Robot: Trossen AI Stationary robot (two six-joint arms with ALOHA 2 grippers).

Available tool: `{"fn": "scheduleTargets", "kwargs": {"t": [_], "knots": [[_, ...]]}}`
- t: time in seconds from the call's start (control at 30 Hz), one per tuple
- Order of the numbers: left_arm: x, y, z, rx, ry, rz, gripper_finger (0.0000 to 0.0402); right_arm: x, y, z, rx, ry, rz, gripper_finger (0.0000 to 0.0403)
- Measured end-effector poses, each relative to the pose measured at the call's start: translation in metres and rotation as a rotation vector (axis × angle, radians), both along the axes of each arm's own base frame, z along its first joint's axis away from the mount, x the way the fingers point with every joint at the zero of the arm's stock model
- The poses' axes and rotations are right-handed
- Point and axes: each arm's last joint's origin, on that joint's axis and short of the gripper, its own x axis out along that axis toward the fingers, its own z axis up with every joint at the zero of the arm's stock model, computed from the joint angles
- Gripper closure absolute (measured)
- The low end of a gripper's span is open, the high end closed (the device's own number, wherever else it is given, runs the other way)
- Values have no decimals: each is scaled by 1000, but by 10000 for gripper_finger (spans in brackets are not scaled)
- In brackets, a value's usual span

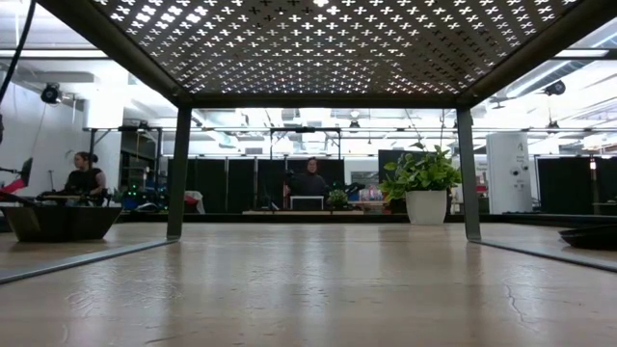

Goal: Pick & Place Mini shaped plates
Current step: Stack the square plate on top of the square plate on the shelf, then put the drop-shaped plate on the shelf

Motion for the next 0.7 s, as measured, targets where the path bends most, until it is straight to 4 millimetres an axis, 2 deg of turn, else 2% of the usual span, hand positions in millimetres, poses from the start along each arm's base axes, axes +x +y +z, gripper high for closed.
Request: {"fn": "scheduleTargets", "kwargs": {"t": [0.17,0.37,0.53,0.7], "knots": [[-1,-3,-2,-12,21,-24,236,-1,0,3,12,-7,3,290],[-13,-19,-9,-52,150,-53,236,-2,0,2,-13,-21,3,281],[-25,-41,-8,-21,188,-69,238,-4,3,-1,-63,-36,20,297],[-34,-63,-9,38,199,-73,238,-6,6,0,-48,-70,51,343]]}}
